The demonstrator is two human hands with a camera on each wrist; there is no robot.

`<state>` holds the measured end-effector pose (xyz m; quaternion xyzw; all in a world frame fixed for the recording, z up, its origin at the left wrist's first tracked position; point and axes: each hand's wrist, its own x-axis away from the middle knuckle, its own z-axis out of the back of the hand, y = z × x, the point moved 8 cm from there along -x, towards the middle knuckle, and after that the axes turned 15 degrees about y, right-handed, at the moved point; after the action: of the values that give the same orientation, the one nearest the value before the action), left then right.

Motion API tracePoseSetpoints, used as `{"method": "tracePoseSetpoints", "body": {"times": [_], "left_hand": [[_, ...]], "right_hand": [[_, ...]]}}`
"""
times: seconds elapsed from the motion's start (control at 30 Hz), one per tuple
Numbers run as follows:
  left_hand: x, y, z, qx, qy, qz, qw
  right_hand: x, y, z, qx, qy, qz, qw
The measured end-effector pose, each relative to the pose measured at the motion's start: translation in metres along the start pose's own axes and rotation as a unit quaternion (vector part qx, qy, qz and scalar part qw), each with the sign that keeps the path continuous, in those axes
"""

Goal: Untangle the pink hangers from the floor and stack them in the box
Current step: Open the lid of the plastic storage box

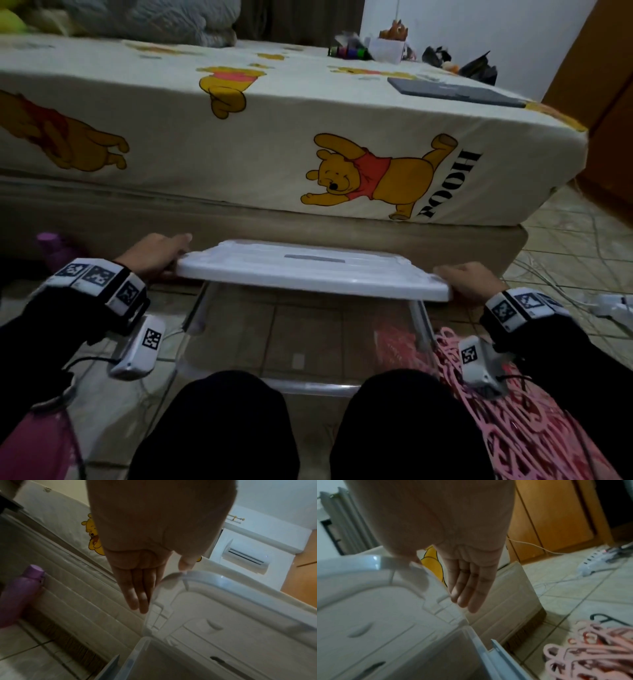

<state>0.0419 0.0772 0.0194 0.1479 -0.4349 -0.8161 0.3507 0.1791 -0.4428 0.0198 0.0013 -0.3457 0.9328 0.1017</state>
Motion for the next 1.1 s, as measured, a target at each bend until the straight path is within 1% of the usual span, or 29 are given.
{"method": "tracePoseSetpoints", "body": {"times": [0.03, 0.1, 0.17, 0.27, 0.37, 0.5, 0.57, 0.7, 0.77, 0.83, 0.93, 1.0, 1.1], "left_hand": [[-0.002, 0.004, 0.002, 0.037, 0.008, 0.001, 0.999], [-0.005, 0.01, 0.002, 0.123, 0.01, 0.018, 0.992], [-0.007, 0.014, -0.002, 0.16, 0.009, 0.015, 0.987], [-0.013, 0.021, -0.007, 0.158, 0.028, -0.019, 0.987], [-0.022, 0.03, -0.006, 0.134, 0.061, -0.042, 0.988], [-0.038, 0.048, -0.004, 0.01, 0.12, -0.081, 0.989], [-0.046, 0.054, -0.008, -0.04, 0.128, -0.084, 0.987], [-0.058, 0.042, -0.032, -0.096, 0.075, -0.057, 0.991], [-0.062, 0.026, -0.046, -0.115, 0.05, -0.042, 0.991], [-0.066, 0.007, -0.06, -0.129, 0.023, -0.02, 0.991], [-0.07, -0.019, -0.078, -0.137, -0.019, 0.013, 0.99], [-0.07, -0.029, -0.087, -0.133, -0.037, 0.02, 0.99], [-0.068, -0.033, -0.099, -0.094, -0.071, 0.015, 0.993]], "right_hand": [[-0.002, -0.001, 0.002, -0.081, 0.005, -0.027, 0.996], [-0.006, -0.004, 0.006, -0.212, 0.019, -0.06, 0.975], [-0.009, -0.009, 0.004, -0.256, 0.013, -0.061, 0.965], [-0.014, -0.016, -0.001, -0.242, 0.008, -0.039, 0.969], [-0.024, -0.026, -0.004, -0.228, 0.03, -0.024, 0.973], [-0.035, -0.045, -0.012, -0.229, 0.029, -0.04, 0.972], [-0.042, -0.05, -0.02, -0.236, 0.024, -0.054, 0.97], [-0.052, -0.043, -0.044, -0.211, 0.008, -0.074, 0.975], [-0.056, -0.034, -0.057, -0.197, 0.006, -0.081, 0.977], [-0.06, -0.026, -0.076, -0.2, -0.012, -0.092, 0.975], [-0.062, -0.016, -0.103, -0.226, -0.05, -0.109, 0.967], [-0.065, -0.012, -0.116, -0.209, -0.066, -0.103, 0.97], [-0.072, -0.004, -0.125, -0.189, -0.051, -0.107, 0.975]]}}
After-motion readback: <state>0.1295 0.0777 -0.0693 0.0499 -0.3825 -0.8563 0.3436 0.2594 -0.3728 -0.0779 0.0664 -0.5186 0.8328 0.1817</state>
